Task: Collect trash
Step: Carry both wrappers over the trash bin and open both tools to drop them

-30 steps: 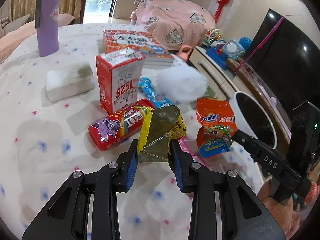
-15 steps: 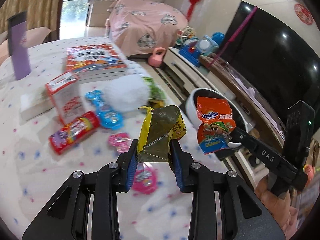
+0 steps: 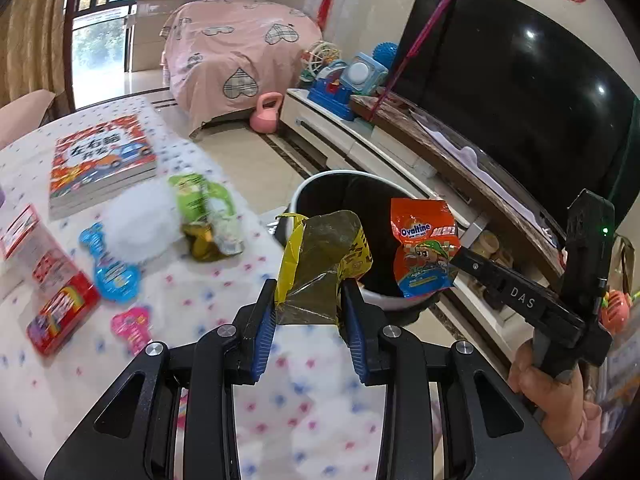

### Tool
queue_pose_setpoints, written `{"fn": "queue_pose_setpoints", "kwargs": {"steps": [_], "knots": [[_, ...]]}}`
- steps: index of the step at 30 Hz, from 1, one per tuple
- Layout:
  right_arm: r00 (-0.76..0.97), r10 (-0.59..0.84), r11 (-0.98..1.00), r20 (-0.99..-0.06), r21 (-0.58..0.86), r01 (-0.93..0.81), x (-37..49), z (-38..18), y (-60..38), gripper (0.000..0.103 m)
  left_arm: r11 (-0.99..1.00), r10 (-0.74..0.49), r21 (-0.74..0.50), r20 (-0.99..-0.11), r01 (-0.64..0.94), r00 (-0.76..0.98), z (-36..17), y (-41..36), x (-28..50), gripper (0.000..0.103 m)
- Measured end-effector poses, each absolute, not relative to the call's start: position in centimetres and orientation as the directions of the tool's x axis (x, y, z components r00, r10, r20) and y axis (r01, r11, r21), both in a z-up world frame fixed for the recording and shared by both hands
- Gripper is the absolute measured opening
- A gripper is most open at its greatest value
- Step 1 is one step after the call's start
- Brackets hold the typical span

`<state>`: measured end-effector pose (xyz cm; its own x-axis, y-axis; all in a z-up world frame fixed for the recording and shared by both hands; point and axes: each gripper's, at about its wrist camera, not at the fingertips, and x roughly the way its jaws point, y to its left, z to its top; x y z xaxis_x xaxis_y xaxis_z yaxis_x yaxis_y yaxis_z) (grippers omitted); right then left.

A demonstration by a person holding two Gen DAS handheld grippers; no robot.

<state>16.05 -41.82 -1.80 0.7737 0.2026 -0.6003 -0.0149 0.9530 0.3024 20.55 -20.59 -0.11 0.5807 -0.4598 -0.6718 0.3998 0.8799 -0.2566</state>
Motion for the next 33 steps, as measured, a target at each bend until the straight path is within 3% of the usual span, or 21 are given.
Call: {"fn": "queue_pose_setpoints", "kwargs": {"steps": [20, 24, 26, 28, 29, 31, 33], "knots": [[0.746, 0.102, 0.973, -0.658, 0.221, 0.061, 19.5, -2.5, -45.7, 0.004, 0.863, -0.459, -0.238, -0.737, 0.445, 0.496, -2.0, -27.8, 25.4, 0.032], [0.735, 0.090, 0.978, -0.672, 0.200, 0.063, 20.2, -2.8, -45.8, 0.005, 0.863, -0.454, -0.229, -0.744, 0.451, 0.490, -2.4, -28.4, 25.9, 0.038], [0.730, 0.092, 0.979, -0.677, 0.197, 0.059, 20.6, -2.9, -45.9, 0.009, 0.862, -0.455, -0.234, -0.749, 0.450, 0.482, -2.5, -28.4, 26.0, 0.043], [0.724, 0.085, 0.980, -0.684, 0.188, 0.063, 20.8, -3.1, -45.9, 0.014, 0.864, -0.456, -0.239, -0.744, 0.442, 0.488, -2.5, -28.2, 26.0, 0.059], [0.722, 0.088, 0.979, -0.686, 0.193, 0.063, 20.9, -3.1, -46.1, 0.017, 0.863, -0.461, -0.244, -0.739, 0.443, 0.492, -2.4, -28.0, 25.9, 0.060], [0.728, 0.094, 0.977, -0.679, 0.204, 0.064, 20.7, -3.1, -46.2, 0.035, 0.863, -0.463, -0.246, -0.737, 0.442, 0.493, -2.4, -27.7, 25.7, 0.064], [0.734, 0.096, 0.975, -0.672, 0.211, 0.066, 20.4, -3.0, -46.2, 0.040, 0.863, -0.466, -0.253, -0.732, 0.437, 0.496, -2.2, -27.1, 25.3, 0.065]]}}
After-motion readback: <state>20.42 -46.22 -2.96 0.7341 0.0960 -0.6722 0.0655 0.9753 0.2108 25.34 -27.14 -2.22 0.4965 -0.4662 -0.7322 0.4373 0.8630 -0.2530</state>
